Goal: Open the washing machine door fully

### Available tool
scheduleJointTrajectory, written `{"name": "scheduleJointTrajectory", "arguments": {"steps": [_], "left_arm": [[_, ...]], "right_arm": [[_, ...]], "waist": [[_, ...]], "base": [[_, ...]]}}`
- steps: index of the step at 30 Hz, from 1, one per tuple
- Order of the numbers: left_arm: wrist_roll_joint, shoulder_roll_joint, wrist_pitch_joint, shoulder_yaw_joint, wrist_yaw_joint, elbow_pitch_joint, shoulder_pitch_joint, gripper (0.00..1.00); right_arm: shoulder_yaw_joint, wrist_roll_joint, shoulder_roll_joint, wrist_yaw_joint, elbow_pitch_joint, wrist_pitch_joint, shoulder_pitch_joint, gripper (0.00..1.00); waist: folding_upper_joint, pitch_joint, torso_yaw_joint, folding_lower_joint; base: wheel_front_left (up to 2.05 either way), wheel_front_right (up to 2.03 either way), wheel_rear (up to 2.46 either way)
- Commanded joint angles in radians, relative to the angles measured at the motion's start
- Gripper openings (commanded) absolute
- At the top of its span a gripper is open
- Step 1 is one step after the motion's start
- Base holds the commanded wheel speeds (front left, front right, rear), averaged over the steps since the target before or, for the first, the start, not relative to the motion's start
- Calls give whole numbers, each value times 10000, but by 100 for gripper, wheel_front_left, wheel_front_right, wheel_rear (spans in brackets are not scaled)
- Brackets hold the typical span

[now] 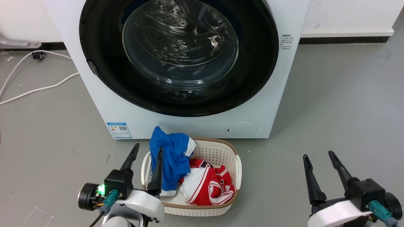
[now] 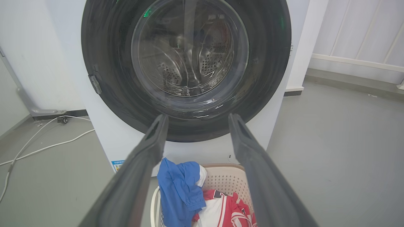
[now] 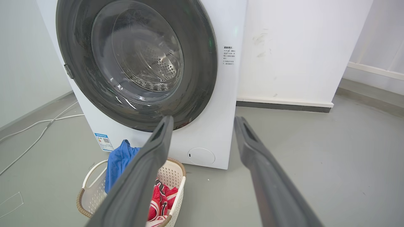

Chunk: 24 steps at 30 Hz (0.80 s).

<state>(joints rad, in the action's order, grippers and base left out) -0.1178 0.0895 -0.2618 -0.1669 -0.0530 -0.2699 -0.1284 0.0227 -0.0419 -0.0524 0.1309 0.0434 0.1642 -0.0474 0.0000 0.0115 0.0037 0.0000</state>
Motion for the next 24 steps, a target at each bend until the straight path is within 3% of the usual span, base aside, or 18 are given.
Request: {"name": "scheduleJointTrajectory", "arguments": {"steps": [1, 4, 5, 6, 7, 15, 18, 24], "left_arm": [[4, -15, -40, 40, -17, -32, -80, 100], [34, -74, -39, 124, -65, -51, -88, 100], [34, -92, -39, 150, -58, -63, -89, 100], [6, -111, -39, 188, -82, -83, -88, 100], [-2, -128, -39, 209, -93, -102, -93, 100], [9, -210, -39, 366, -210, -206, -131, 100], [-134, -237, -39, 482, -252, -188, -138, 100], [-254, -318, -39, 615, -328, -95, -234, 100]], "right_arm": [[-1, -21, 36, -1, 31, 57, -105, 100], [-35, -156, 34, -3, 55, 88, -76, 100], [-56, -290, 35, -3, 76, 98, -71, 85], [-70, -413, 35, -3, 99, 92, -66, 33], [-68, -427, 35, -1, 111, 91, -49, 2], [-117, -1103, 35, -3, 344, 144, 46, 0], [-113, -2772, 34, -1, 610, 184, 117, 0], [-81, -7304, 32, -1, 1546, 292, 439, 0]], "waist": [[0, 2, -2, 0], [0, 12, -4, 0], [0, 12, -2, 0], [0, 13, 0, 0], [0, 12, 0, 0], [0, 26, 2, 0], [0, 42, -2, 0], [0, 183, 29, 0]], "base": [[0, 0, 0], [0, 0, 0], [0, 0, 0], [0, 0, 0], [0, 0, 0], [0, 0, 0], [0, 0, 0], [0, 0, 0]]}}
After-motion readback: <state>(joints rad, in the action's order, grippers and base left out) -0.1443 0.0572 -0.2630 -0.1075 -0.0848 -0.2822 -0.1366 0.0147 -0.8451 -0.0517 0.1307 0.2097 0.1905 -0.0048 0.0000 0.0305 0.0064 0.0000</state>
